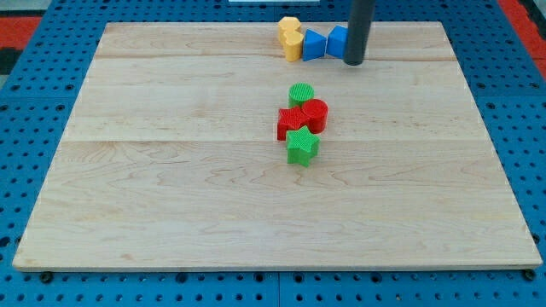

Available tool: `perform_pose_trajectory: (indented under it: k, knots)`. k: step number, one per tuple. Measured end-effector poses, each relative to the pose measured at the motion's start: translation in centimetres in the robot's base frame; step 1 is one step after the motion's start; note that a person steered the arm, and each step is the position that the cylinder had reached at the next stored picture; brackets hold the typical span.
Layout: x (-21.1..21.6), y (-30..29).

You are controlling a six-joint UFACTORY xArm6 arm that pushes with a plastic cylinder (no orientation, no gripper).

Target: Move your arm to the top right

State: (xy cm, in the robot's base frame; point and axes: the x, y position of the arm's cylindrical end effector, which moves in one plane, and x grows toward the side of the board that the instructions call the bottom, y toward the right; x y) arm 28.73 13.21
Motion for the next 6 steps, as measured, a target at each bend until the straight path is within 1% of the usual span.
perform_pose_trajectory:
  k: [1, 3, 4, 5, 6]
  knots:
    - [0.0, 6.1]
    - [-0.7, 7.5]
    - [-3.6, 9.1]
    - [-4.8, 3.3]
    - [-4.8, -3.9]
